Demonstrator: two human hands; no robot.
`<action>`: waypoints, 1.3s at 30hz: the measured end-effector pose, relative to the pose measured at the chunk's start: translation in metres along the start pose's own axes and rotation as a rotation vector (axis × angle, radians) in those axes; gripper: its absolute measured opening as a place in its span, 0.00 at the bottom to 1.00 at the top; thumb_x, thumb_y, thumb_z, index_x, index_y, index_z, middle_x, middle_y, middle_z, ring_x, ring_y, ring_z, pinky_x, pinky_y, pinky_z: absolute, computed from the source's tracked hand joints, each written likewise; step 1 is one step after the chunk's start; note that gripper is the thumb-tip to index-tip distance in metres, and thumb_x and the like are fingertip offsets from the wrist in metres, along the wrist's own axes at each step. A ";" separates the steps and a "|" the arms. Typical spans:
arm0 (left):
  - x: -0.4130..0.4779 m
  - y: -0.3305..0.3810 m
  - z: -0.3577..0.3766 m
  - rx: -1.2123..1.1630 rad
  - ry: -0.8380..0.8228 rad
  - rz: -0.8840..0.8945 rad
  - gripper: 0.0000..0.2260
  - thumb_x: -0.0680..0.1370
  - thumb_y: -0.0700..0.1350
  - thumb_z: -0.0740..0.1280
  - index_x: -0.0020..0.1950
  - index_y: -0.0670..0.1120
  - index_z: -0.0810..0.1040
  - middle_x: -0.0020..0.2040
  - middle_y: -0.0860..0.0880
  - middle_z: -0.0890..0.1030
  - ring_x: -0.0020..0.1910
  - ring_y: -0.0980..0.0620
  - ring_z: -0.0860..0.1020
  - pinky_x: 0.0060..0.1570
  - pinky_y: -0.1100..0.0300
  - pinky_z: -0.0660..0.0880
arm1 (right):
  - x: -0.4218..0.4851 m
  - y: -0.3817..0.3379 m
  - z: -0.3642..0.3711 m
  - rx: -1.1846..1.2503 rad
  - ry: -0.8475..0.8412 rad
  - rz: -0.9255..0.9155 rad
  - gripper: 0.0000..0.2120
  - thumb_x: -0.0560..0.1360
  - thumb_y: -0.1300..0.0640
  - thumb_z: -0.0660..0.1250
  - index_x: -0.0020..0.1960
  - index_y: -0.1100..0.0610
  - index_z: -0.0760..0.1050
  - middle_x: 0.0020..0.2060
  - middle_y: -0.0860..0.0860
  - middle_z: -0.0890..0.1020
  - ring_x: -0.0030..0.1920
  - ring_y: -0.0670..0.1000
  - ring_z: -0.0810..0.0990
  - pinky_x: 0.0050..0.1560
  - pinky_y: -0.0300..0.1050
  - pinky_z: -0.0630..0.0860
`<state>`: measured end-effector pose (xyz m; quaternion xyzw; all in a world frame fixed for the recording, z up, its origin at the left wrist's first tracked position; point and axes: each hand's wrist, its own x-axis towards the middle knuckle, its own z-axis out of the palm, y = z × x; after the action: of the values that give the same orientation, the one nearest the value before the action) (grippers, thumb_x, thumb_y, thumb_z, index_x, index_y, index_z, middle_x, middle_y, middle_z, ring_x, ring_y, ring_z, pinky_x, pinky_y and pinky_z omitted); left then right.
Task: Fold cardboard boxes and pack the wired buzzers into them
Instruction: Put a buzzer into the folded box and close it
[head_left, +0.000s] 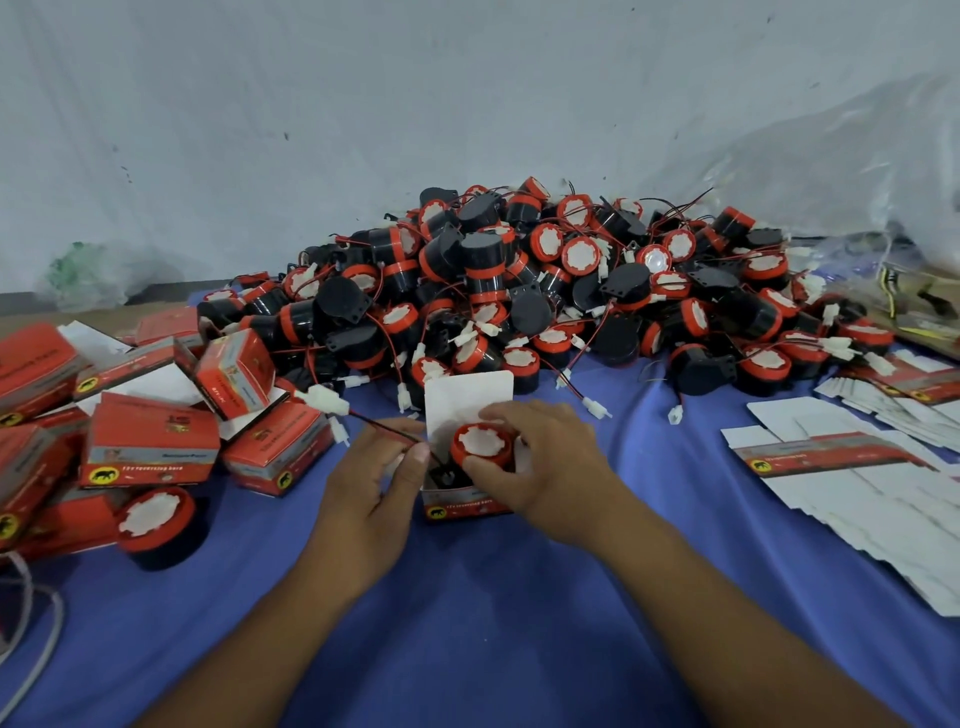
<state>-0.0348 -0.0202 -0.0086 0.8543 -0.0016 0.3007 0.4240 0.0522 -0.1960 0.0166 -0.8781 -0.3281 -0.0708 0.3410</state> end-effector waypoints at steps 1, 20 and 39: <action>0.000 0.000 0.000 0.010 0.004 0.012 0.06 0.82 0.48 0.62 0.54 0.52 0.79 0.57 0.52 0.79 0.58 0.64 0.75 0.57 0.72 0.69 | -0.001 -0.002 0.001 0.009 0.000 0.019 0.20 0.73 0.39 0.69 0.63 0.44 0.76 0.53 0.46 0.78 0.57 0.52 0.71 0.61 0.52 0.68; 0.011 0.002 -0.006 -0.067 -0.147 -0.163 0.10 0.79 0.46 0.66 0.44 0.54 0.87 0.58 0.54 0.82 0.58 0.57 0.80 0.56 0.60 0.77 | -0.003 -0.018 0.000 -0.188 0.031 -0.070 0.17 0.79 0.38 0.58 0.48 0.48 0.79 0.45 0.43 0.75 0.50 0.49 0.68 0.51 0.46 0.57; 0.010 0.008 0.001 -0.151 0.065 -0.454 0.15 0.73 0.33 0.70 0.47 0.55 0.79 0.47 0.52 0.83 0.39 0.60 0.81 0.33 0.68 0.75 | -0.002 -0.016 -0.006 0.063 0.002 -0.316 0.06 0.75 0.67 0.69 0.46 0.59 0.83 0.43 0.50 0.82 0.42 0.49 0.78 0.42 0.40 0.72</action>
<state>-0.0285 -0.0230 0.0016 0.7885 0.1814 0.2240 0.5432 0.0418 -0.1923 0.0295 -0.8045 -0.4637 -0.1140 0.3532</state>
